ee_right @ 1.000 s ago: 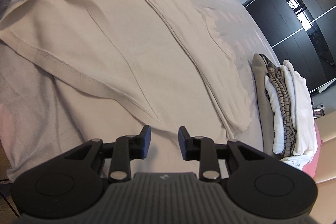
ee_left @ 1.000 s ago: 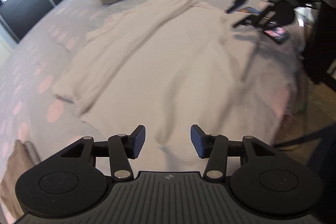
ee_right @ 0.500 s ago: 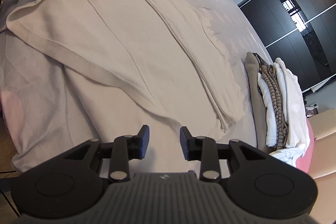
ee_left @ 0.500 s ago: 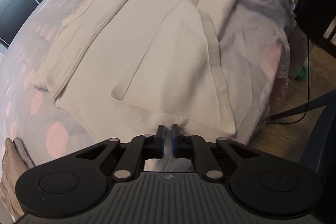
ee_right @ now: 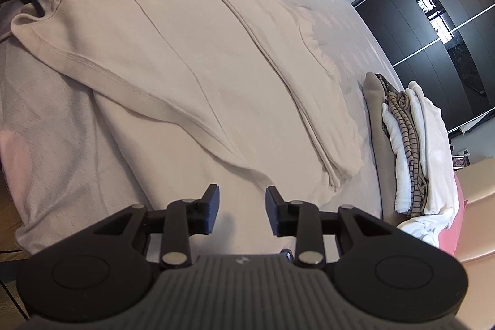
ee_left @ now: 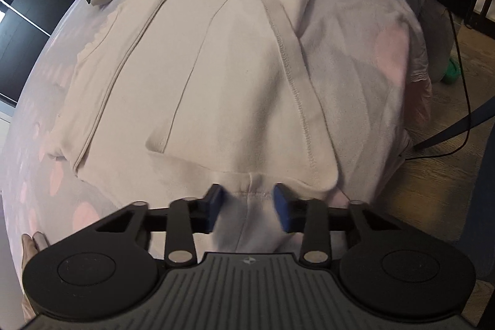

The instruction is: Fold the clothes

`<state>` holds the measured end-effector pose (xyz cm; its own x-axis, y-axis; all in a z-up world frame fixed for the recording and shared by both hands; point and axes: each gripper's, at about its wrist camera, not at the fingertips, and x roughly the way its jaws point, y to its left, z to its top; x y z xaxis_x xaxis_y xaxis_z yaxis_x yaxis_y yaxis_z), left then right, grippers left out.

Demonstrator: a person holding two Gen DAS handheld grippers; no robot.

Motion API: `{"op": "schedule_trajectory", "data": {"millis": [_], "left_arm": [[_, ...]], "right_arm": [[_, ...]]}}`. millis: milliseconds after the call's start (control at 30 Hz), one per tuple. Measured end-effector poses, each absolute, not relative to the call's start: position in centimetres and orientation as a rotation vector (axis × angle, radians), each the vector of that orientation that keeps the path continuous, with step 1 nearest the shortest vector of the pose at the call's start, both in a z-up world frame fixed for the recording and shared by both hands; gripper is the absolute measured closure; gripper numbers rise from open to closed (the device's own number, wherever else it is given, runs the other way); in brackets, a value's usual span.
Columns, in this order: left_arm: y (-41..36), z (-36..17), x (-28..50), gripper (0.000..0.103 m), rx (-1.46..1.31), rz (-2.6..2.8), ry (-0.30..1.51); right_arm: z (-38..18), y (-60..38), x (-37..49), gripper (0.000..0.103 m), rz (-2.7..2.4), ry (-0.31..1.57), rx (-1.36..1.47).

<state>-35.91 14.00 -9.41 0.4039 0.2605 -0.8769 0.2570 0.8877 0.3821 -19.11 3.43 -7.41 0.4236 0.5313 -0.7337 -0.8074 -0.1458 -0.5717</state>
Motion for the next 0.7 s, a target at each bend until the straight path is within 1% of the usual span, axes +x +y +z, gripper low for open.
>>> {"op": "schedule_trajectory", "data": {"millis": [67,100,167,333,467,700], "left_arm": [[14.0,-9.3,-35.9,0.089,0.509,0.007,1.166],[14.1,-9.0,-36.0,0.089,0.509,0.005,1.165],[14.2,-8.5,-36.2,0.094,0.507,0.002,1.164],[15.8,-5.4,-37.0,0.095,0.397,0.031,1.115],[18.5,-2.7,-37.6,0.095,0.255,0.099,1.048],[24.0,-1.0,-37.9,0.095,-0.001,0.205,1.02]], "right_arm": [[-7.6,3.3,-19.1,0.067,1.189,0.29,-1.256],[-7.7,3.3,-19.1,0.067,1.187,0.289,-1.263],[-7.9,3.2,-19.1,0.067,1.182,0.289,-1.272],[-8.0,3.3,-18.8,0.067,1.175,0.289,-1.272],[-8.1,3.5,-18.9,0.066,1.174,0.283,-1.282],[-8.6,3.9,-18.1,0.066,1.152,0.319,-1.289]]}}
